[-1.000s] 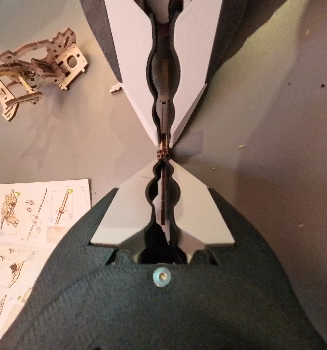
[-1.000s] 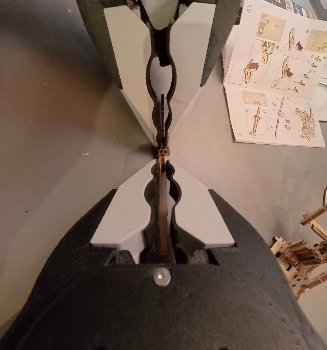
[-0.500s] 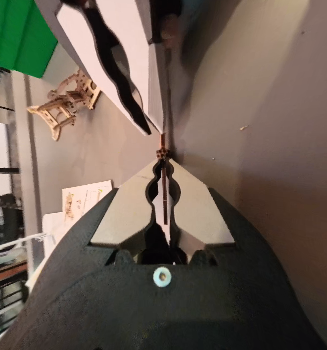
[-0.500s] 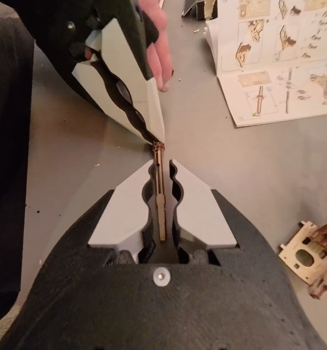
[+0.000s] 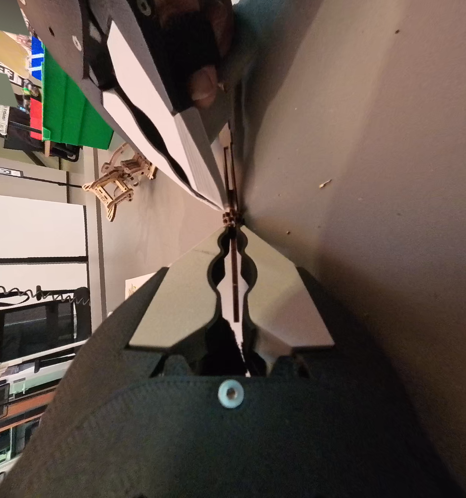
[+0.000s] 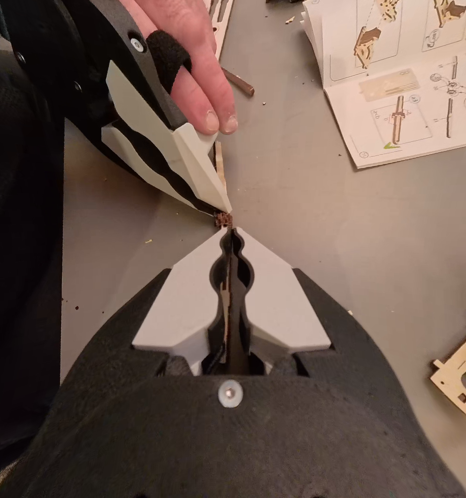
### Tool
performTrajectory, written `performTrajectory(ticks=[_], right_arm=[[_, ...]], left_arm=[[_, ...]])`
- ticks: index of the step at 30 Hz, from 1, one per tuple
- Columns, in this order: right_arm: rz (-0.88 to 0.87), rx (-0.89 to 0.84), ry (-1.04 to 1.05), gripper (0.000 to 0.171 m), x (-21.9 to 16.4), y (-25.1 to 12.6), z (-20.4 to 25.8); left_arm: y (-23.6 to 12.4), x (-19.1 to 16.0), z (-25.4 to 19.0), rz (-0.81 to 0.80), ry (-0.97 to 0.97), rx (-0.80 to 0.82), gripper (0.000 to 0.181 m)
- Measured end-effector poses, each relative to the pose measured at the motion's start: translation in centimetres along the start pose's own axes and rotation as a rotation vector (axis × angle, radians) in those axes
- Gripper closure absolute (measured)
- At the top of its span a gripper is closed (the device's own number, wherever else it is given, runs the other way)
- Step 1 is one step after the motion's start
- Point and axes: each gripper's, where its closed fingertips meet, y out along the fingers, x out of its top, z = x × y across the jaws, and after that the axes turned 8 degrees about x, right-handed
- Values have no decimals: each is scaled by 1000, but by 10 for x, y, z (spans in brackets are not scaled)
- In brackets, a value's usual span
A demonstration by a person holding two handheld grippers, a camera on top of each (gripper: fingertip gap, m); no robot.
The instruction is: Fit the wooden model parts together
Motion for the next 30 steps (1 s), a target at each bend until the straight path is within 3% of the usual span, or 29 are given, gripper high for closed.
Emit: performTrajectory(ticks=[1,12,17,22,24,30], right_arm=[[-9,-2,4,171,1,-1,0],[5,-4,-21,171,-4,-2,5],[13,-14,-61,171,-4,-1,8],[-12,-31,-83,171,0,-3,8],[-38,-39,-60,162,3,-6,7],[-26,-65,-15,156,-3,-8,2]], left_arm=[[0,0,0,1,-4,2,179],[-7,-2,5,4,-109,10,161],[-11,-4,2,21,-279,-99,156],[-7,-12,1,63,-281,-117,175],[-5,-12,1,59,-273,-109,179],[-5,-12,1,41,-212,-52,179]])
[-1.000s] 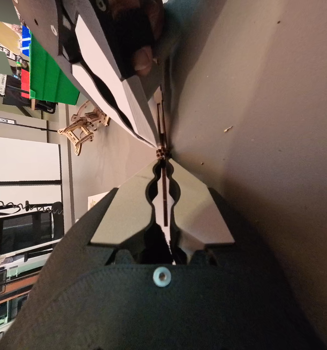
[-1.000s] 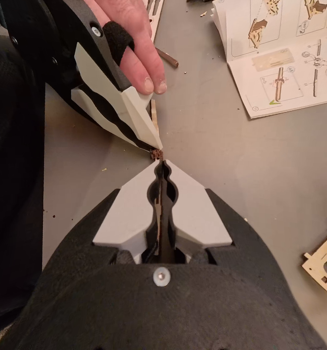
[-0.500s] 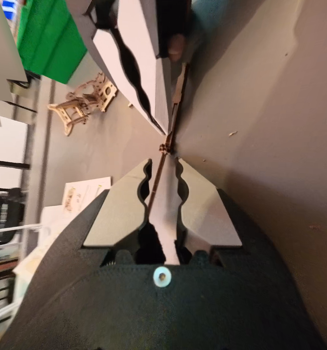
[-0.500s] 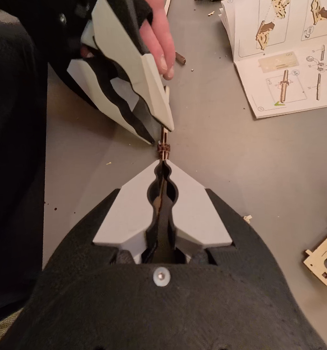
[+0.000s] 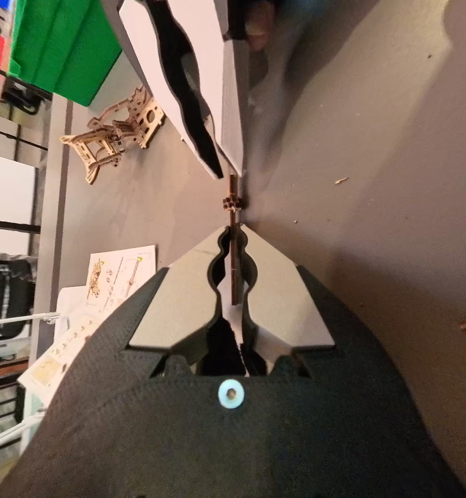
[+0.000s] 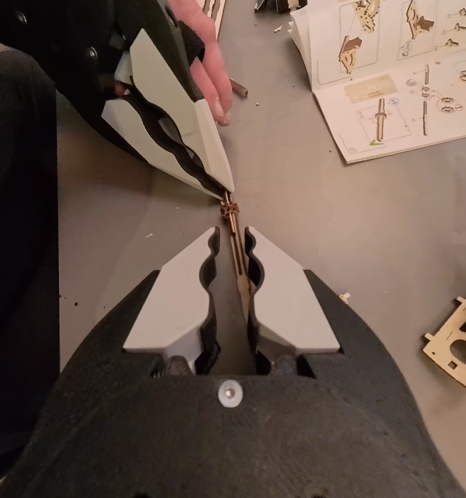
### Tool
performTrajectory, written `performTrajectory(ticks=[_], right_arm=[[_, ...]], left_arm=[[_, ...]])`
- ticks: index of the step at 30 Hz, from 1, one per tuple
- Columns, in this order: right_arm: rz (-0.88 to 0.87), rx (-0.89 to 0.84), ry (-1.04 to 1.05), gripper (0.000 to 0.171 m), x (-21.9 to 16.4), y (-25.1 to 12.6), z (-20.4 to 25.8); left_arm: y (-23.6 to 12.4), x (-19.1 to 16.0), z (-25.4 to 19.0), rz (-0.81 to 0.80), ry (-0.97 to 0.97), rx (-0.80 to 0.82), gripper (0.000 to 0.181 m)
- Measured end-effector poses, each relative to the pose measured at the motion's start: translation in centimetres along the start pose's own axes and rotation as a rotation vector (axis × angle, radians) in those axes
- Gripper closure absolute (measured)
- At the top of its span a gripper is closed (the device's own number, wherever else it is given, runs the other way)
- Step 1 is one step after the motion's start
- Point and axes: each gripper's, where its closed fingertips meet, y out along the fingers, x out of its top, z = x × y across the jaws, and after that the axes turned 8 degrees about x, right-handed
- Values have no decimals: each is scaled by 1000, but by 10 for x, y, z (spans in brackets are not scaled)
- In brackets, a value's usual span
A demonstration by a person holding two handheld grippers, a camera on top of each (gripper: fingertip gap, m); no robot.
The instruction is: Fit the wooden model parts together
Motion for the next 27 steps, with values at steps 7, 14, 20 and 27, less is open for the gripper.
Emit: performTrajectory(ticks=[7,14,20,27], right_arm=[[26,5,-18,167,-1,5,0],[31,-8,-48,168,-1,6,3],[41,-57,-101,169,-2,7,4],[55,-149,-260,169,-1,8,5]], left_arm=[[-1,1,-1,-28,90,64,179],[-3,1,-1,-31,103,81,179],[-9,11,4,-56,-108,-8,165],[-2,14,3,8,-349,-219,159]])
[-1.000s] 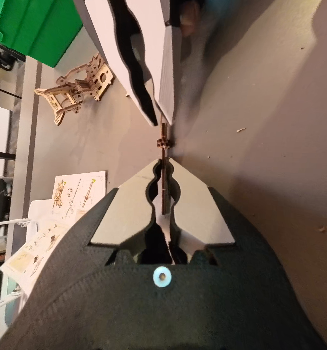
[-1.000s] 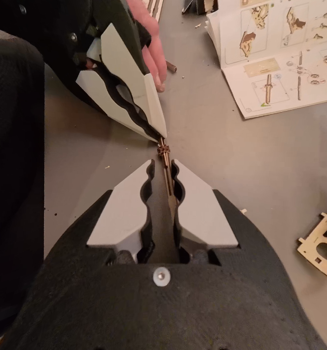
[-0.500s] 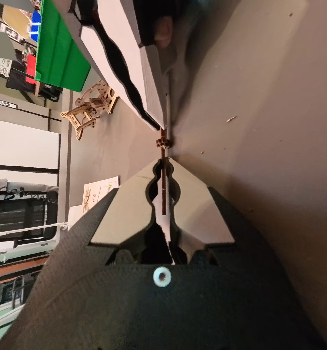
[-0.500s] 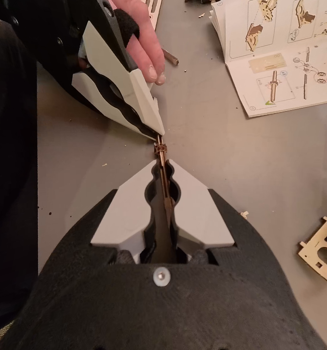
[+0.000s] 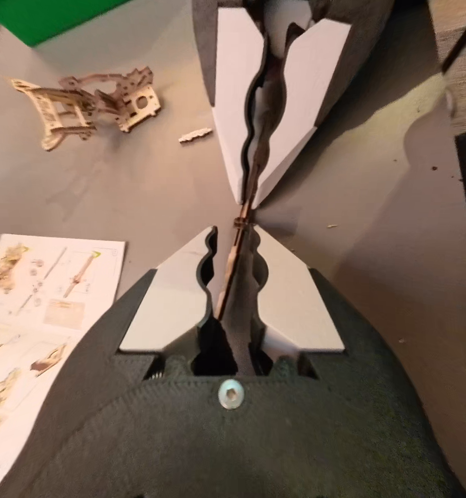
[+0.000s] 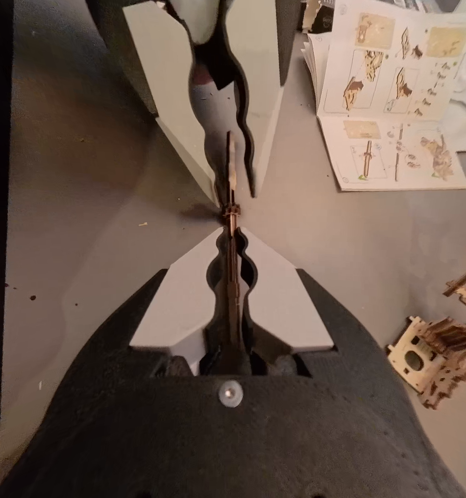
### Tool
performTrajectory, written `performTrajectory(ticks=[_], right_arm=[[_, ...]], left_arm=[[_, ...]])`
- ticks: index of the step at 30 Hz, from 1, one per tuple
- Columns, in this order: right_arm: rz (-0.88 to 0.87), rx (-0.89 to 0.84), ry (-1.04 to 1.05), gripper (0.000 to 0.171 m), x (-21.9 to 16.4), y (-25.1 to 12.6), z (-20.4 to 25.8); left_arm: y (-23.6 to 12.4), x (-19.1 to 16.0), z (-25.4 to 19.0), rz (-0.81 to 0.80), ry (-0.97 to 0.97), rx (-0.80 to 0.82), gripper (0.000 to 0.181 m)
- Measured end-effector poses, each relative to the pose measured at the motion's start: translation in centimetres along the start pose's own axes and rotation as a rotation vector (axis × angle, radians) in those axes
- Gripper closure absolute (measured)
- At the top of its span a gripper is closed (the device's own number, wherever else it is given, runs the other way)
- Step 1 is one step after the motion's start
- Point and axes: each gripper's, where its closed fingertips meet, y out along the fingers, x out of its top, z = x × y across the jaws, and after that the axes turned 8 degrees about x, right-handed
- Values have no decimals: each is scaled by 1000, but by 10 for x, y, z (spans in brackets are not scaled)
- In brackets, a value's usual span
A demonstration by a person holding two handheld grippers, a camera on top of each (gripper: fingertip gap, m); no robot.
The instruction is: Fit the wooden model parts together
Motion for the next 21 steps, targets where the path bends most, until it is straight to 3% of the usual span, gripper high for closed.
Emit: performTrajectory(ticks=[7,21], right_arm=[[8,-56,-99,169,0,0,0],[-22,-1,-29,171,3,-2,-2]], left_arm=[[7,-3,-12,31,-17,-83,162],[6,0,-7,-34,50,17,170]])
